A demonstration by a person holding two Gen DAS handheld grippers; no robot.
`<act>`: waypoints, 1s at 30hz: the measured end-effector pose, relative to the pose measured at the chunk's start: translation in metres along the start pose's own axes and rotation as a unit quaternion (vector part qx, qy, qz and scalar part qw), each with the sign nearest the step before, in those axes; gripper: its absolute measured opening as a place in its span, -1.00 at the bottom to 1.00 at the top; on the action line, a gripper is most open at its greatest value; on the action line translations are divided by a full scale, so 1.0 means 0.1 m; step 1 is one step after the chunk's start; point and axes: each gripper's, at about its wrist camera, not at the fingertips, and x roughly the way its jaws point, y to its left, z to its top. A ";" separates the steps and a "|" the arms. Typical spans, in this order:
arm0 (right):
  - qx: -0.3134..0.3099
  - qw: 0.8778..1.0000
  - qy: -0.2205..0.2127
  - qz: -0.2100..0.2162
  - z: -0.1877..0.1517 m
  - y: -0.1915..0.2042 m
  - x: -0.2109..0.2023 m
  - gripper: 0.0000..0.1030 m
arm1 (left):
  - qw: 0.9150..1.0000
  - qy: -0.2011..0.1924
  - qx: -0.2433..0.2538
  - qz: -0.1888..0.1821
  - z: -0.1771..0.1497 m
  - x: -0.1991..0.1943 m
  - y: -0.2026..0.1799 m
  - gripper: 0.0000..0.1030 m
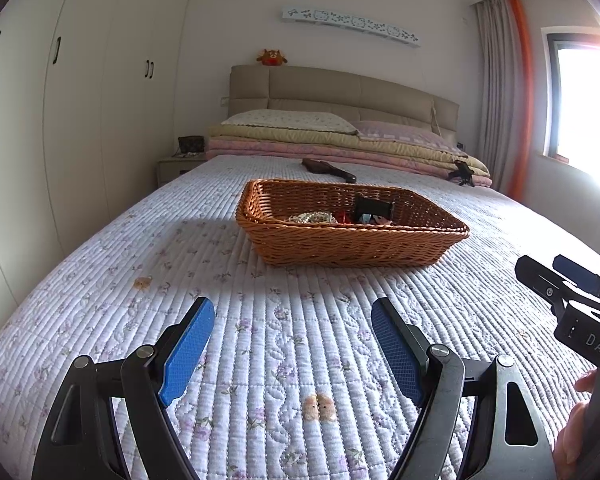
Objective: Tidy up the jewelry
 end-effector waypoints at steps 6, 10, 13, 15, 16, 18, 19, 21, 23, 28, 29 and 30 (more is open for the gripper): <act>0.001 1.000 0.000 -0.001 0.00 0.00 0.00 0.61 | 1.000 0.001 -0.001 0.001 0.00 0.00 0.02 0.58; 0.001 1.000 0.000 0.000 0.00 0.00 0.00 0.61 | 1.000 0.000 0.000 0.001 0.00 -0.01 0.02 0.58; 0.000 1.000 0.001 0.000 0.00 0.00 0.00 0.61 | 1.000 0.001 -0.001 0.001 0.00 0.00 0.02 0.58; 0.000 1.000 0.000 0.000 0.00 0.00 0.00 0.61 | 1.000 0.001 -0.001 0.005 0.00 0.00 0.02 0.58; 0.000 1.000 0.000 0.000 0.00 0.00 0.00 0.62 | 1.000 0.001 -0.001 0.005 0.01 0.00 0.03 0.58; 0.001 1.000 0.000 0.000 0.00 0.00 0.00 0.62 | 1.000 0.000 -0.001 0.010 0.01 -0.01 0.03 0.58; 0.002 1.000 -0.001 0.000 0.00 0.00 0.00 0.62 | 1.000 -0.004 -0.002 0.015 0.01 -0.03 0.03 0.58; 0.002 1.000 0.000 0.001 0.00 0.00 0.00 0.62 | 1.000 -0.011 -0.002 0.020 0.01 -0.06 0.03 0.58; 0.001 1.000 0.001 0.000 0.00 0.00 0.00 0.62 | 0.999 -0.020 -0.002 0.027 0.01 -0.09 0.02 0.58; 0.001 1.000 0.001 0.000 0.00 0.01 0.00 0.62 | 0.999 -0.025 -0.002 0.027 0.01 -0.11 0.02 0.58; 0.001 1.000 0.001 0.000 0.00 0.02 0.01 0.62 | 0.999 -0.025 -0.002 0.028 0.01 -0.11 0.02 0.58; 0.002 1.000 0.001 0.000 0.00 0.01 0.00 0.62 | 0.999 -0.025 -0.003 0.029 0.01 -0.11 0.03 0.58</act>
